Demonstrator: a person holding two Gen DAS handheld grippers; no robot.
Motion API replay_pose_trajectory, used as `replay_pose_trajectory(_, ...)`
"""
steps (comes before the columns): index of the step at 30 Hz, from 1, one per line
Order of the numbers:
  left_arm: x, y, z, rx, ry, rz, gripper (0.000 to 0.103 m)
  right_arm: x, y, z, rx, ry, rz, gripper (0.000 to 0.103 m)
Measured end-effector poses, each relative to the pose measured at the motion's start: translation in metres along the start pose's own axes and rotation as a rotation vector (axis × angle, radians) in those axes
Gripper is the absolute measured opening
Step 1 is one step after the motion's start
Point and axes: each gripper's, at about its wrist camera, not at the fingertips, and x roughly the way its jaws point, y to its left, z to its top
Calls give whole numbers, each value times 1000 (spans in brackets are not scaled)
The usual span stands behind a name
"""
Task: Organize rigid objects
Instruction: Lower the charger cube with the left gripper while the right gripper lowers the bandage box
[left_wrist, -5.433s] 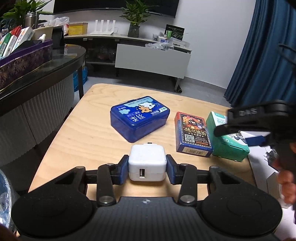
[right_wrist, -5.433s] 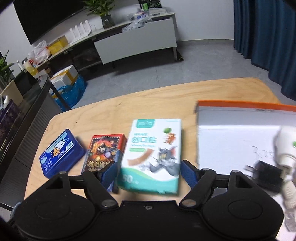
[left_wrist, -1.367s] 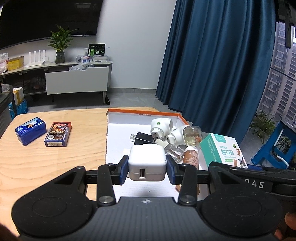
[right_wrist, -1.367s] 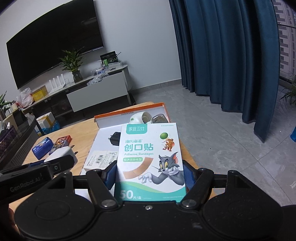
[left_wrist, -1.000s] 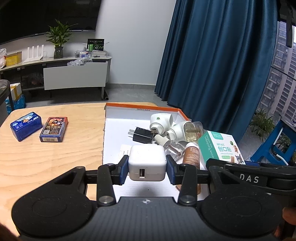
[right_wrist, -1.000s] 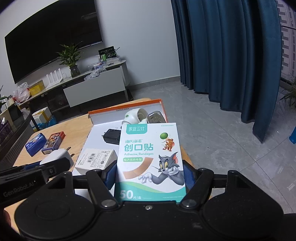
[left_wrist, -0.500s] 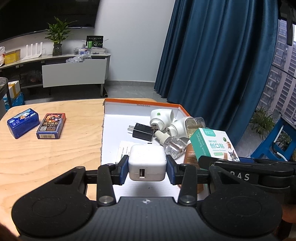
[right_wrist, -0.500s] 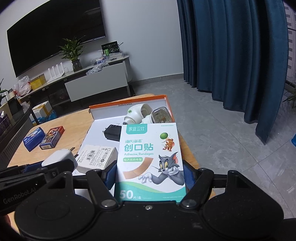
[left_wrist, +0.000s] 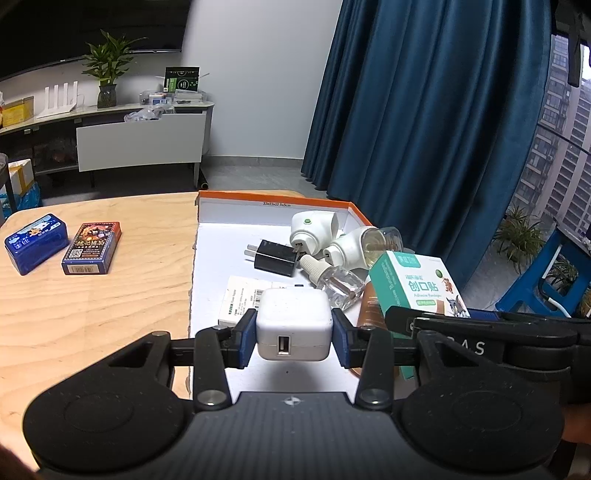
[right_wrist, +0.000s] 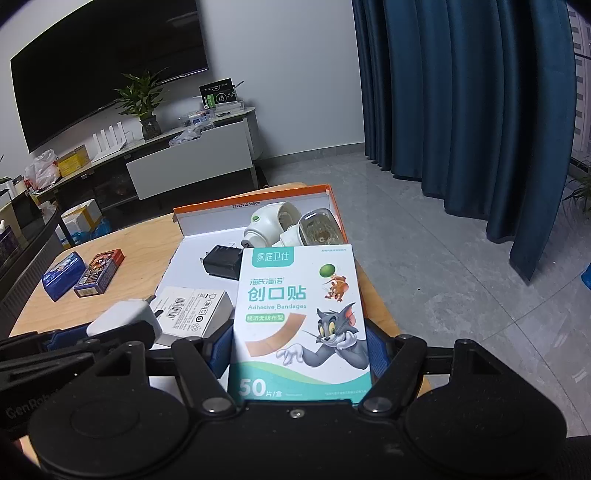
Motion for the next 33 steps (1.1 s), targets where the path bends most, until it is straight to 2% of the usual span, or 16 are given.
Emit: replay_pose_trajectory(33, 3, -5, -1, 16, 7, -7, 42, -1, 0, 3, 0, -1, -7, 84)
